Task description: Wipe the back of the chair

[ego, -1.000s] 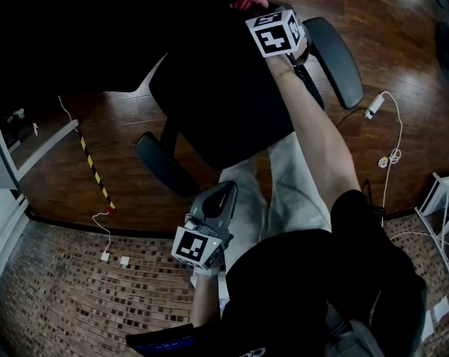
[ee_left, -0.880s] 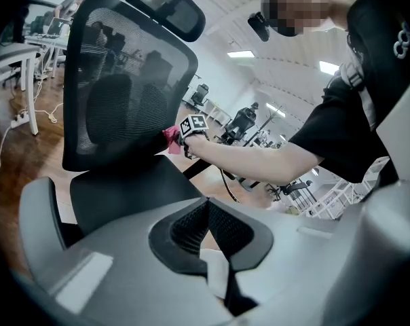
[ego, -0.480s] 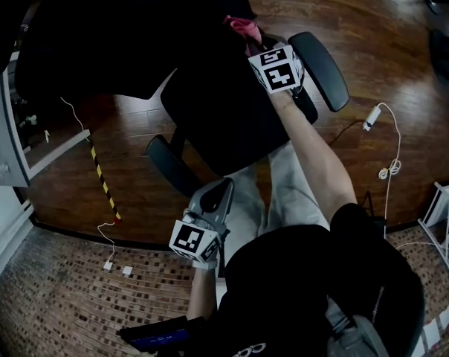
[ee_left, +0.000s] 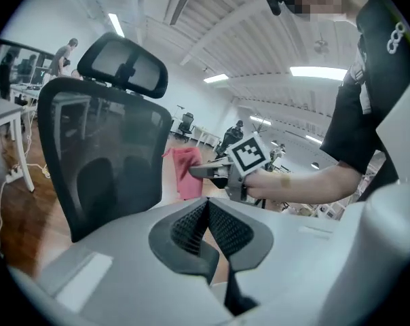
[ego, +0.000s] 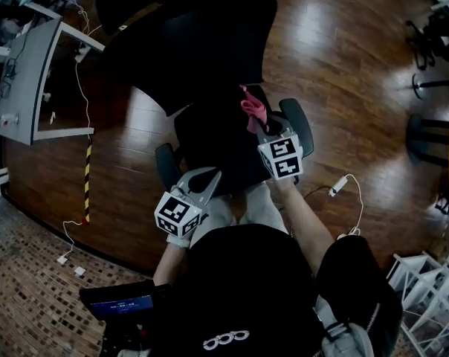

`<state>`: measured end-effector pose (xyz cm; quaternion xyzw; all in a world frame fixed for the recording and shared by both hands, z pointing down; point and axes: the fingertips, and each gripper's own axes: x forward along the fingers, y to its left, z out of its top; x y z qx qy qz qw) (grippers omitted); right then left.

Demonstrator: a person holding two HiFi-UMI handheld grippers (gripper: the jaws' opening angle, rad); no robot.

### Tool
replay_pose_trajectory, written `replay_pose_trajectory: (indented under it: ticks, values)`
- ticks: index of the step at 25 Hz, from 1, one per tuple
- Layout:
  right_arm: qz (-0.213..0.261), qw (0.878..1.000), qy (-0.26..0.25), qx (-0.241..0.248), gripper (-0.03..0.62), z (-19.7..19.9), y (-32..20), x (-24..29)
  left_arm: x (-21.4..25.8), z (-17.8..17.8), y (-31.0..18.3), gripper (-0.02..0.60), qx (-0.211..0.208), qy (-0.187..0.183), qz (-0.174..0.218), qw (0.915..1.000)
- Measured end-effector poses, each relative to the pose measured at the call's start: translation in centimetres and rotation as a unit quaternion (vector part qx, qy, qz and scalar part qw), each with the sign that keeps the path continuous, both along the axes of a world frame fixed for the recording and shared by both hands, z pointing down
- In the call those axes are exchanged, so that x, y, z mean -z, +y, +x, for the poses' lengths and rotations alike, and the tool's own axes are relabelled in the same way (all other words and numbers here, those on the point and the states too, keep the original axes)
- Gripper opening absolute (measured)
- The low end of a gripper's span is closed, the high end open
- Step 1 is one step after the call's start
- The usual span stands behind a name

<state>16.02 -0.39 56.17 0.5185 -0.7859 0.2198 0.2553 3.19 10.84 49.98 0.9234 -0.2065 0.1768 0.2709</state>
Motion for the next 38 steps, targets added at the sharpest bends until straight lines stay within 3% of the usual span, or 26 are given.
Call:
replay_pose_trajectory:
  ticks: [6,14,26,38]
  values:
    - [0.041,0.997,-0.012,0.057,0.049,-4.0,4.2,8.0,3.9,-0.4,-2.4,-0.011,0.004,0.001,0.052,0.9986]
    - [0.037,0.995,-0.033,0.081,0.049,-5.7,8.3,9.1,5.9,-0.7,-1.9,-0.011,0.026,-0.004,0.083,0.9962]
    - [0.017,0.994,-0.040,0.097,0.049,-5.5,8.5,7.9,4.3,-1.4,-0.7,-0.011,0.046,-0.005,0.063,0.9969]
    - [0.017,0.994,-0.031,0.107,0.049,-6.6,9.6,7.8,5.2,-2.3,-0.2,-0.011,0.049,-0.012,0.072,0.9962]
